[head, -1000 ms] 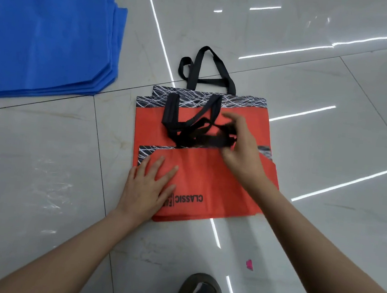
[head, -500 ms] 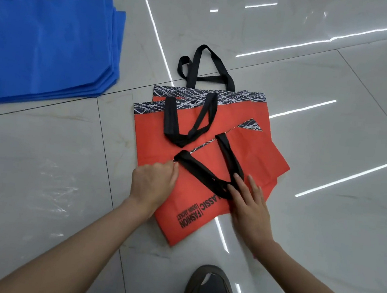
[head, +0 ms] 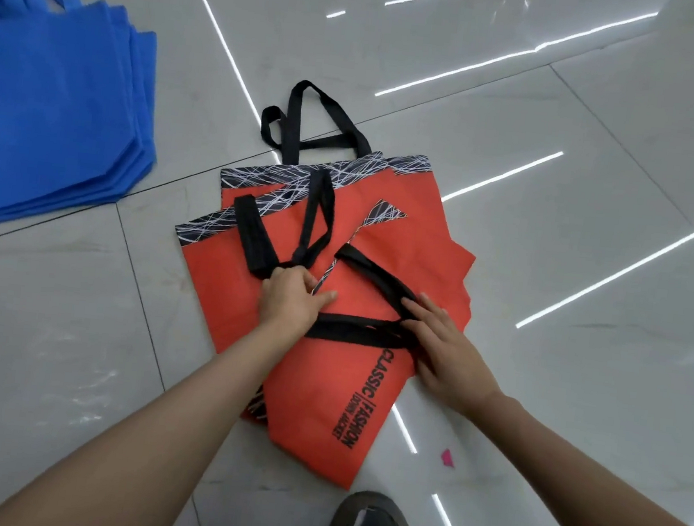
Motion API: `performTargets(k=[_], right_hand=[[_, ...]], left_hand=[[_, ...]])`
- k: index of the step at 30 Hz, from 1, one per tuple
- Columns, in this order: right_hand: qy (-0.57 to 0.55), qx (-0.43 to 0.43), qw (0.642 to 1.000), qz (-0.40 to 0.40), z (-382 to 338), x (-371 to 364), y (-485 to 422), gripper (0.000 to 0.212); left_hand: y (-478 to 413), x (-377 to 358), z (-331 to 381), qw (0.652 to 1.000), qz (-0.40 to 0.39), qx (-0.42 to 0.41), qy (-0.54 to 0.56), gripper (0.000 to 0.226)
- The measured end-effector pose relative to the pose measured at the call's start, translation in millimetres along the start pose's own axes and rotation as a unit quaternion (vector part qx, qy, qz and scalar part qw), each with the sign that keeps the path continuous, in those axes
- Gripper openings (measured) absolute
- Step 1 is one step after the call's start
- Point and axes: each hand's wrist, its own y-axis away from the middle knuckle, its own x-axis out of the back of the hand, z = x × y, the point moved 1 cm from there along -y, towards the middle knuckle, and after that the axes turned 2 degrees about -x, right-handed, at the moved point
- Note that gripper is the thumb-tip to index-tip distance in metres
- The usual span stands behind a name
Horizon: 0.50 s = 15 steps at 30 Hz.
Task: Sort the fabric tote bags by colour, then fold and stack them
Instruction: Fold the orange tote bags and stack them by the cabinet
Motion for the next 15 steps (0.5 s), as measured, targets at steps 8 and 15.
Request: performTargets(k=[8, 15], right_hand=[[0.055, -0.011, 0.998, 0.008, 4, 6, 16, 0.062], [0.027, -0.012, 0.999, -0.014, 16, 13, 8, 0.068]], left_hand=[[11, 2, 7, 0.909, -0.061, 0.052, 0.41, 0.02], [6, 9, 22, 0.862, -0.103, 0.161, 0.469, 0.014]])
